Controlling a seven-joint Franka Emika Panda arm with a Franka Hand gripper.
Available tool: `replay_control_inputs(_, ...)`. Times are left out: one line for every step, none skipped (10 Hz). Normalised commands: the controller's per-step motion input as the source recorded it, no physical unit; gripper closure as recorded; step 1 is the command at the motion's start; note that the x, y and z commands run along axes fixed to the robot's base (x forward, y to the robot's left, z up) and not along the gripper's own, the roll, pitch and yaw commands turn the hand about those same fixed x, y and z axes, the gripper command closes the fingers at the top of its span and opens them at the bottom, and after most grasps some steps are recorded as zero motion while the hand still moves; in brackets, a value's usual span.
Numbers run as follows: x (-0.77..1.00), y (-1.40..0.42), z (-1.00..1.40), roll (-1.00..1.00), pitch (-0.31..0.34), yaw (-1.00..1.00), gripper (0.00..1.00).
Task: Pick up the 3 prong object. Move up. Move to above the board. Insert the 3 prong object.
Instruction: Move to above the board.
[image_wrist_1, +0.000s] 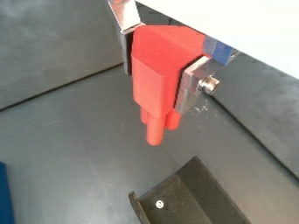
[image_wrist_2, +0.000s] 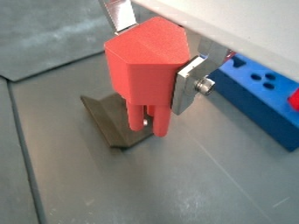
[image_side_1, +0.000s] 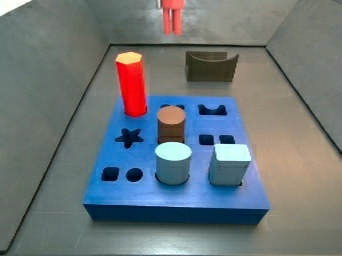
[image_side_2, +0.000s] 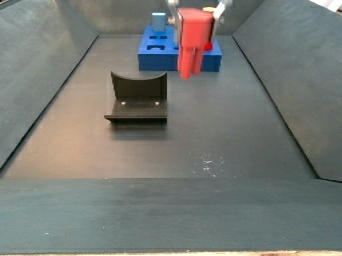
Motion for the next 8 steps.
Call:
replay_control_inputs(0.15, -0.04, 1.00, 0.12, 0.101, 0.05, 1.00)
replay_control_inputs(0.13, -0.04, 1.00, 0.12, 0.099, 0.05, 1.00)
replay_control_inputs(0.11, -0.04, 1.00, 0.12, 0.099, 0.04, 1.00)
replay_control_inputs(0.09, -0.04, 0.94, 0.12, 0.101, 0.05, 1.00)
replay_control_inputs(0.05, -0.03, 0.73, 0.12, 0.101, 0.05, 1.00)
replay_control_inputs(0.04, -0.03, 0.63, 0.12, 0.097, 0.04, 1.00)
replay_control_inputs(0.02, -0.02, 0.42, 0.10, 0.093, 0.04, 1.00)
replay_control_inputs(0.02, -0.02, 0.26, 0.10, 0.093, 0.04, 1.00)
